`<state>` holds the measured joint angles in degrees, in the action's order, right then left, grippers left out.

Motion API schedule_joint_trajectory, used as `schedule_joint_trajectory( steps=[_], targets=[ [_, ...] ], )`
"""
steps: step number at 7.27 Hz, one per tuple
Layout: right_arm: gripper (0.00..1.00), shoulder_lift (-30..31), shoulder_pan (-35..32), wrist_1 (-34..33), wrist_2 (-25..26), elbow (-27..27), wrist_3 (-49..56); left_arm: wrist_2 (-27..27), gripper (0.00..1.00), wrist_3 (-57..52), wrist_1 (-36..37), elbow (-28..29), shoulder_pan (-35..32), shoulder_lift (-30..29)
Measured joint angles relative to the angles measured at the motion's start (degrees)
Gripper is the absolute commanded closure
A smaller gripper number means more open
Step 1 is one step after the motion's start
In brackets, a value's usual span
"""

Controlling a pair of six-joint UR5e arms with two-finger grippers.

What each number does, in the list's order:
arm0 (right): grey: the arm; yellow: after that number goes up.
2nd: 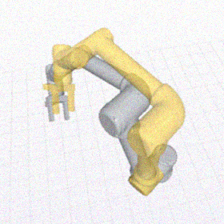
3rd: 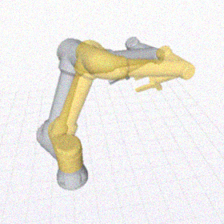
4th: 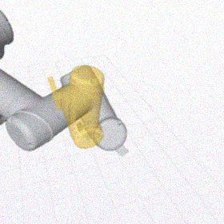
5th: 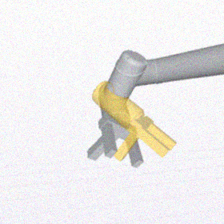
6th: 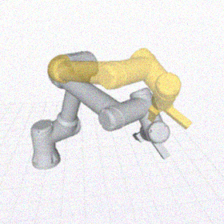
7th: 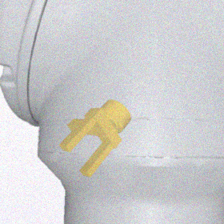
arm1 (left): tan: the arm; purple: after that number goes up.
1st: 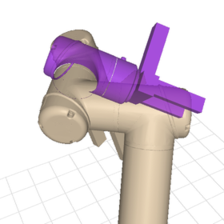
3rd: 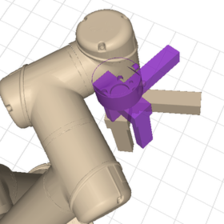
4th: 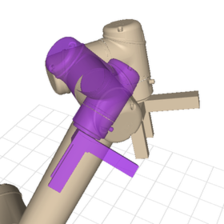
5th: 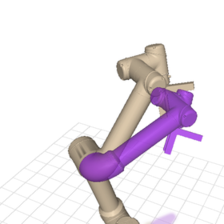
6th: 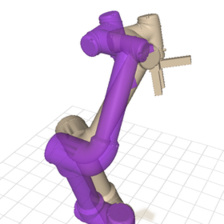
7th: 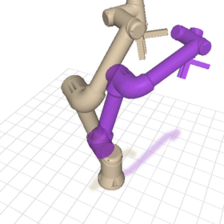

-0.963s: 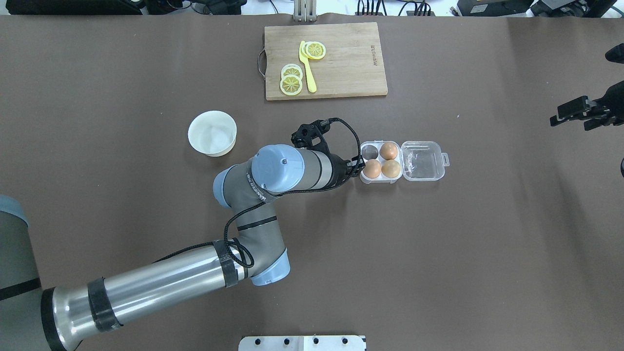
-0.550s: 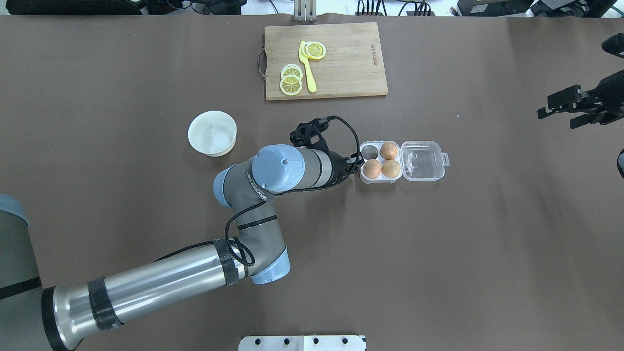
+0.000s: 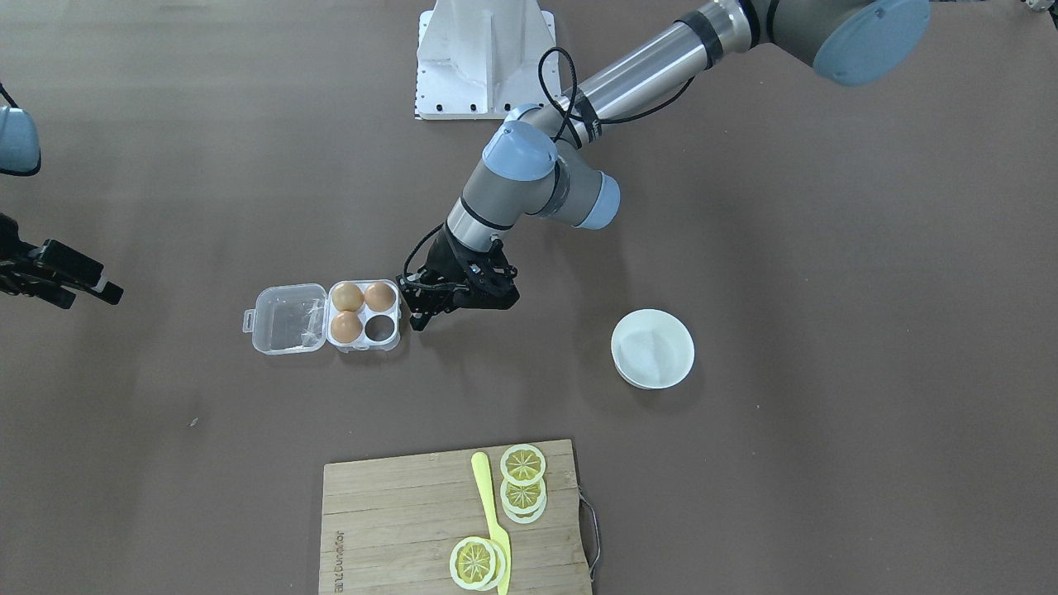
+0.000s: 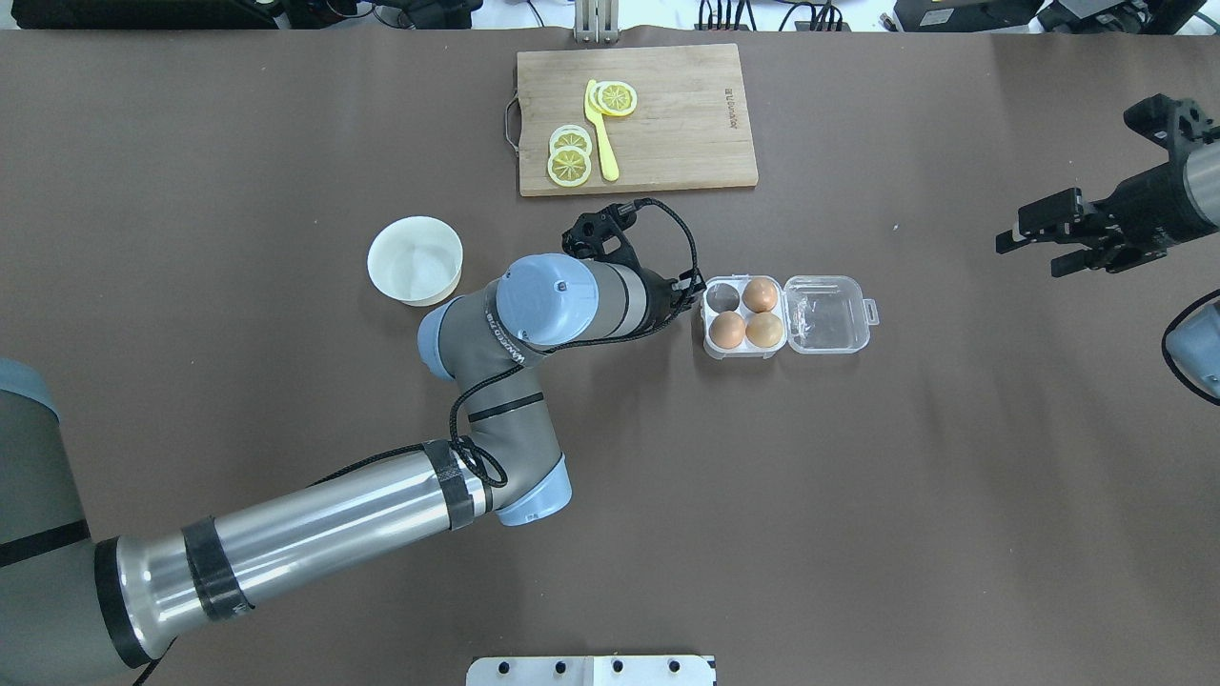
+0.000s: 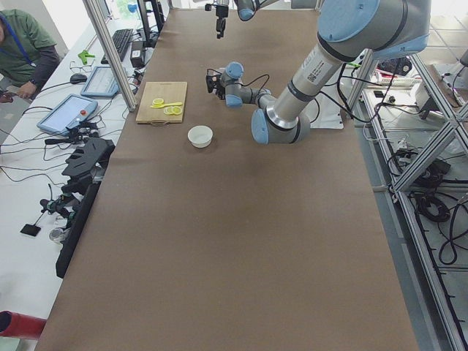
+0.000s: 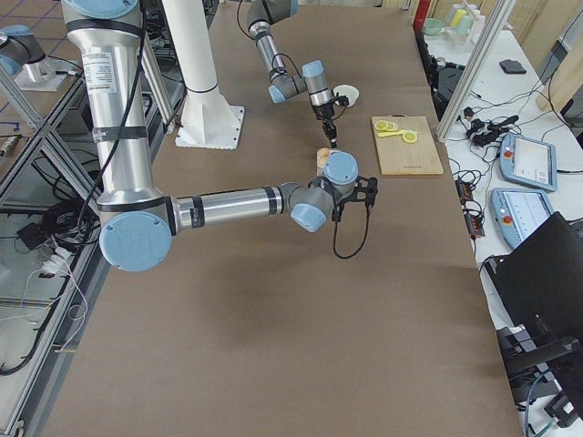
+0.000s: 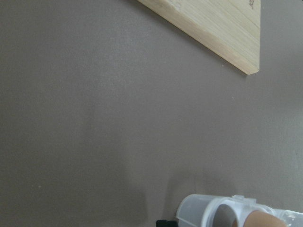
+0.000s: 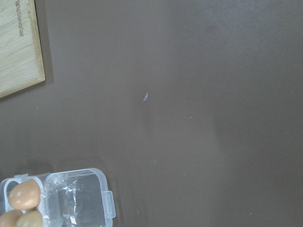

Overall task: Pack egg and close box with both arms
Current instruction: 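Reach the right gripper to the open lid of the egg box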

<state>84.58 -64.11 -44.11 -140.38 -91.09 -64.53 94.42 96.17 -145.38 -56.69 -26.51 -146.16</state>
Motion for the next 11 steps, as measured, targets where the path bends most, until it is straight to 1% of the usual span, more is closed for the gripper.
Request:
schedule_joint_trajectory(
  steps=[2,3,4,5,6,7,8,11],
  targets=[
    [0.12,0.13,2.59,7.46,1.67,1.02,-7.01,-0.03,1.0,0.02,0.0,0.54,0.03,-0.91],
    [0.12,-0.05,4.35,12.4,4.02,2.35,-10.28,-0.03,1.0,0.0,0.0,0.58,0.08,-1.1],
    [0.16,-0.26,6.26,17.2,6.38,3.93,-12.92,-0.03,1.0,0.0,0.01,0.6,0.14,-1.12],
    [0.3,-0.55,8.26,22.22,8.58,5.8,-15.51,-0.03,1.0,0.04,0.0,0.61,0.18,-1.14],
    [0.34,-0.92,9.74,26.15,10.08,7.56,-17.35,-0.01,1.0,0.06,0.0,0.68,0.24,-1.15],
    [0.36,-1.11,10.88,28.79,11.49,8.76,-18.57,0.03,1.0,0.06,-0.02,0.71,0.39,-1.15],
    [0.33,-1.37,11.78,30.49,12.91,9.35,-19.73,0.05,1.0,0.07,-0.07,0.71,0.6,-1.15],
    [0.33,-2.27,14.49,32.74,18.29,10.11,-22.18,0.06,1.0,0.01,-0.17,0.71,0.75,-1.09]
  ],
)
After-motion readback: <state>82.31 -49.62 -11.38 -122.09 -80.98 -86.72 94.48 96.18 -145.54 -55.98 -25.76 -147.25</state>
